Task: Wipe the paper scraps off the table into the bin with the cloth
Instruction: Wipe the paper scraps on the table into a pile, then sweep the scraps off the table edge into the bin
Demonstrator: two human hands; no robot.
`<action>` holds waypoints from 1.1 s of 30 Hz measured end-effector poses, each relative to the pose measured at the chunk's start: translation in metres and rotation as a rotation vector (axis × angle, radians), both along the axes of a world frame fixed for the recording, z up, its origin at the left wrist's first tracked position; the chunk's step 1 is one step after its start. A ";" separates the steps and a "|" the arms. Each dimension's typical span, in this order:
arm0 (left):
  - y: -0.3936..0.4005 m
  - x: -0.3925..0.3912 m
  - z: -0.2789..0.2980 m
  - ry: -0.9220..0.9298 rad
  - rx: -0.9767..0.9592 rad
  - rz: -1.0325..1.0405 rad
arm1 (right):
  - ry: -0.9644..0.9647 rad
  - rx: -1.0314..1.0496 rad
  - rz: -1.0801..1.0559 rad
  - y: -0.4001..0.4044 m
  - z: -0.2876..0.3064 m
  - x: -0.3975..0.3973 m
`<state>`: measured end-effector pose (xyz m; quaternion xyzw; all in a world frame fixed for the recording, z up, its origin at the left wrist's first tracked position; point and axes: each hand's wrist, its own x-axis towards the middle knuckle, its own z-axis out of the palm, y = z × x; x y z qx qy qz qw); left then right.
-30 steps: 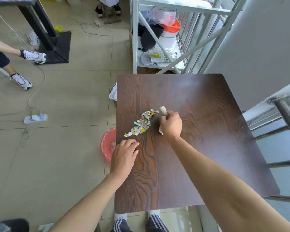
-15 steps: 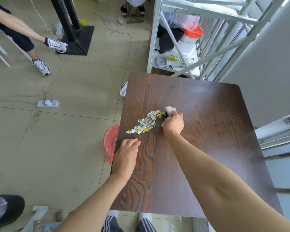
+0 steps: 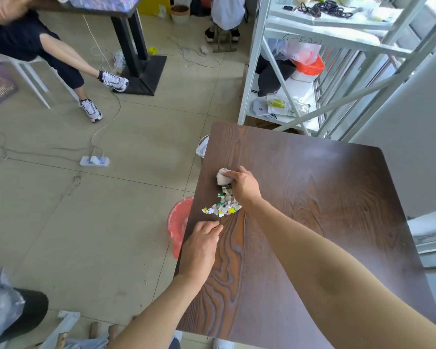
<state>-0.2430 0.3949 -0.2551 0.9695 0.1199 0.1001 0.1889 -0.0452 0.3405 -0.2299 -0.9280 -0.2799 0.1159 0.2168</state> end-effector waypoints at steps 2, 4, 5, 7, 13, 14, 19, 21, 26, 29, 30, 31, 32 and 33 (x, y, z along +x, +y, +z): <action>0.000 0.000 0.001 -0.002 -0.008 -0.002 | -0.007 -0.014 0.107 0.001 0.003 0.003; 0.001 0.000 0.002 0.004 -0.004 -0.004 | -0.029 -0.004 0.180 -0.002 0.008 0.004; 0.002 0.000 0.002 0.008 -0.007 -0.005 | -0.052 0.030 0.169 -0.007 0.010 0.003; 0.003 0.000 0.002 0.013 -0.027 -0.002 | -0.086 0.120 0.025 -0.021 0.013 0.003; 0.004 -0.002 0.002 0.058 -0.034 -0.019 | 0.005 0.085 -0.527 -0.071 0.011 -0.023; 0.005 -0.003 0.003 0.069 -0.034 -0.027 | 0.041 0.070 -0.575 -0.070 0.010 -0.032; 0.012 -0.008 0.005 0.084 -0.048 -0.073 | 0.088 0.087 -0.638 -0.024 0.006 -0.048; 0.015 -0.010 0.003 0.088 -0.054 -0.098 | 0.100 0.093 -0.594 -0.001 0.006 -0.047; 0.019 -0.013 0.004 0.124 -0.014 -0.146 | 0.061 0.053 -0.458 0.027 0.001 -0.037; 0.020 -0.014 0.006 0.128 -0.018 -0.149 | 0.029 0.034 -0.313 0.031 -0.003 -0.031; 0.020 -0.014 0.006 0.131 -0.022 -0.150 | 0.015 0.023 -0.256 0.031 -0.003 -0.029; 0.020 -0.014 0.006 0.136 -0.027 -0.151 | 0.000 0.013 -0.197 0.032 -0.004 -0.027; 0.020 -0.014 0.007 0.141 -0.030 -0.153 | -0.016 0.003 -0.140 0.031 -0.003 -0.026; 0.020 -0.014 0.007 0.147 -0.034 -0.155 | -0.032 0.000 -0.095 0.031 -0.002 -0.025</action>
